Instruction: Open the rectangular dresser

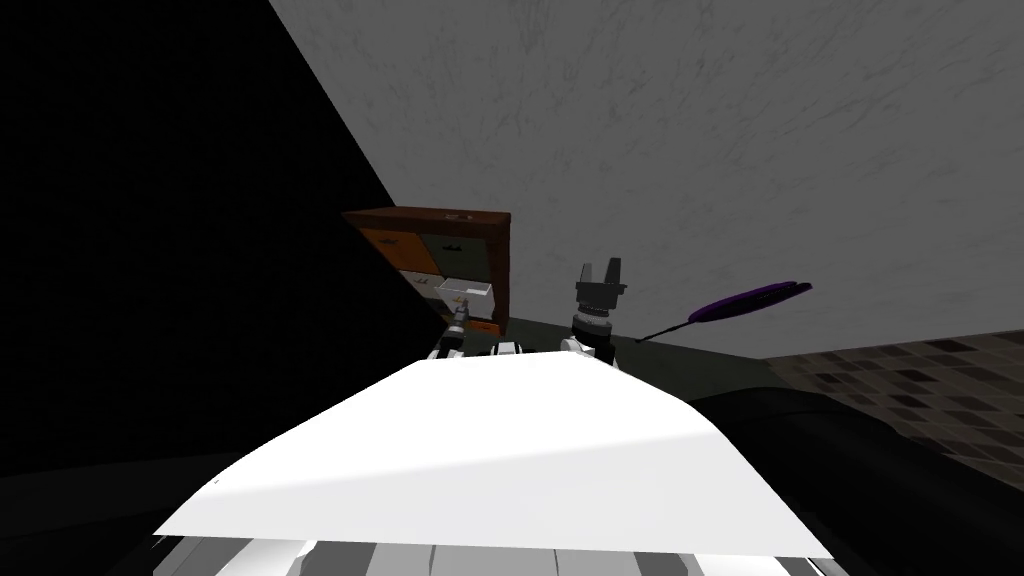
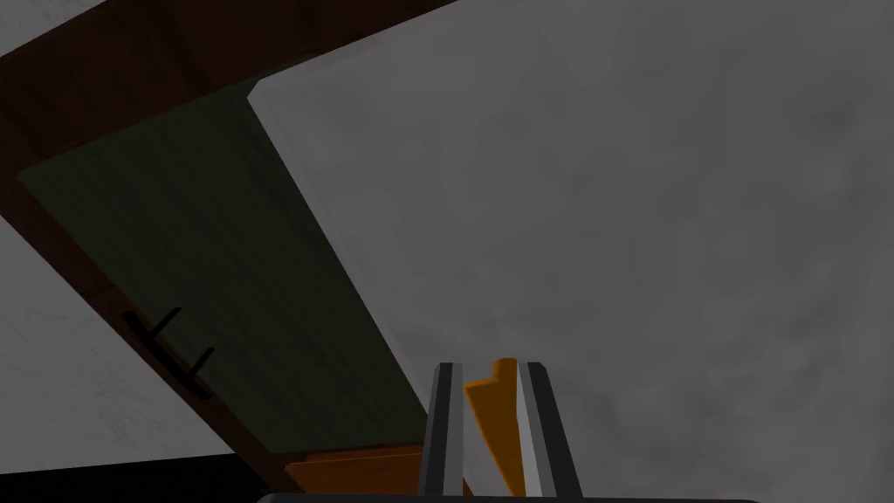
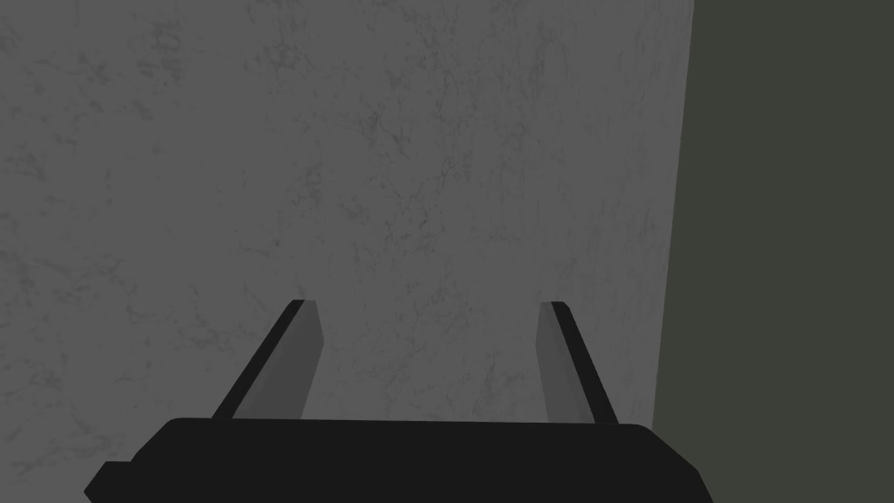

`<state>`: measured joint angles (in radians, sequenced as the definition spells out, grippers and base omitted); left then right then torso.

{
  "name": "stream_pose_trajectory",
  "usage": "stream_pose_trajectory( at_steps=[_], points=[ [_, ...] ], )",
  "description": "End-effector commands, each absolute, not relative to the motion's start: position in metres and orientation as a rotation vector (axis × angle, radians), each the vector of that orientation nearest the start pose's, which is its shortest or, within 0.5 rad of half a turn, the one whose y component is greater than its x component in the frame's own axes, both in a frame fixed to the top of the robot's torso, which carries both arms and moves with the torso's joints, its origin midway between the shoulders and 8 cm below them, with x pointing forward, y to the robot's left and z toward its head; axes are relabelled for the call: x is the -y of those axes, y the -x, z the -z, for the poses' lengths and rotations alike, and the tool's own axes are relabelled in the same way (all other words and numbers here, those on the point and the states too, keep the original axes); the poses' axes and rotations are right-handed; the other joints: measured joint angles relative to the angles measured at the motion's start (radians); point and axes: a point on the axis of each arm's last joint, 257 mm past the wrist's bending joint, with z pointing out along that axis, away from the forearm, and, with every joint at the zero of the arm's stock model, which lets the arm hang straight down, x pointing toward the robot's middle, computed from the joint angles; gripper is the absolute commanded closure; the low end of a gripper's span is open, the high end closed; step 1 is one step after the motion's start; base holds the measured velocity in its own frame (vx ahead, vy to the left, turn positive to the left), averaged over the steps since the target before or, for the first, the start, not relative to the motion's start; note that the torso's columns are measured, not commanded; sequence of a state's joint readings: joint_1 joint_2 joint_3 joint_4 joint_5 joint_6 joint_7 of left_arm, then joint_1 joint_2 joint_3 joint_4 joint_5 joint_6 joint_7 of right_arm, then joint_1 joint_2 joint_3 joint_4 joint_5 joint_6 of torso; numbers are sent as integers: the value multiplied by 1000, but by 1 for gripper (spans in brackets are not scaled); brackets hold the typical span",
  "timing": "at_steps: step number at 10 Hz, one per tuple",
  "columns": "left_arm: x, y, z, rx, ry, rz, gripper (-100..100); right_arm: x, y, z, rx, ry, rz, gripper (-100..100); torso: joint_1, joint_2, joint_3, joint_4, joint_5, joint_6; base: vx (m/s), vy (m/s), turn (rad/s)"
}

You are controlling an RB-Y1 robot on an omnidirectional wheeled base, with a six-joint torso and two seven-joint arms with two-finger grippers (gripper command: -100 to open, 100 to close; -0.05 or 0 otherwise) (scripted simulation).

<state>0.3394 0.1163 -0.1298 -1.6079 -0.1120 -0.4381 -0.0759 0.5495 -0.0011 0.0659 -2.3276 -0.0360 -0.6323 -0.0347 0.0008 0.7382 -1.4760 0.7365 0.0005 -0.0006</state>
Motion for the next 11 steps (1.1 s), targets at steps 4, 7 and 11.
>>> stream_pose_trajectory(
  at_steps=[4,7,11],
  points=[
    [-217,-422,249,-1283,864,1144,-100,264,-309,-53,-484,-592,-1433,0,-1,-6,-3,-1,0,0,-125,27,9],
    [-219,-422,233,-1282,864,1141,-100,264,-309,-53,-484,-592,-1433,0,-3,-5,-3,1,-1,1,38,-10,-11],
    [-220,-420,210,-1282,864,1139,-100,264,-309,-53,-484,-592,-1433,0,0,2,1,2,0,1,3,-3,-5]
  ],
)
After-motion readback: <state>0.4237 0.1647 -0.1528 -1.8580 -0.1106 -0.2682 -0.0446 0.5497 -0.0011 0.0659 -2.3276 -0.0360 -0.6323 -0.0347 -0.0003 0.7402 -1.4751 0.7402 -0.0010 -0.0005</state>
